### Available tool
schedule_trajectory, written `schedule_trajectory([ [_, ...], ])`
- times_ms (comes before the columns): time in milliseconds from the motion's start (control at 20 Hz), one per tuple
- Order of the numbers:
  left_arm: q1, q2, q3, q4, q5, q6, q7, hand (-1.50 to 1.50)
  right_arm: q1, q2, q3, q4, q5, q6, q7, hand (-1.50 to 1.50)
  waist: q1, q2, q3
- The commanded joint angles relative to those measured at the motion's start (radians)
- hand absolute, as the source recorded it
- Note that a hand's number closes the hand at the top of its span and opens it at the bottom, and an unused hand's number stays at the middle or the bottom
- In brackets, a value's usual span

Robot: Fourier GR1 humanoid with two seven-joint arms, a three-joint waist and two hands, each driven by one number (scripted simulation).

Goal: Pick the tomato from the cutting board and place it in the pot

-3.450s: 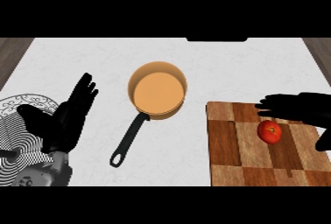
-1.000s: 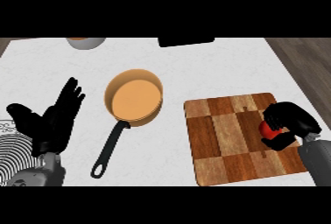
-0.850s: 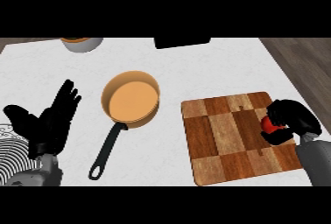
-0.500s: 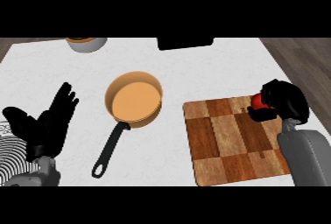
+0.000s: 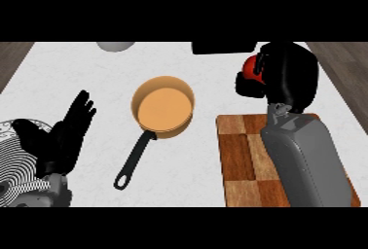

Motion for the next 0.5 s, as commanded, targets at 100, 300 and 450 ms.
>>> schedule_trajectory([
  [100,-0.041,-0.017,-0.043,0.008,0.007,-0.035,-0.009,0.00,-0.264,0.065,0.153,-0.061,0.125,0.157,0.416,1.50,0.081,0.035,0.007],
  [300,-0.045,-0.037,-0.078,-0.005,-0.009,-0.037,-0.024,0.00,-0.425,0.066,0.186,-0.004,0.102,0.220,0.627,1.50,0.129,0.052,0.011],
  [450,-0.074,-0.044,-0.083,0.016,-0.007,-0.043,-0.031,0.00,-0.494,0.067,0.176,0.081,0.082,0.220,0.691,1.50,0.136,0.063,0.012],
])
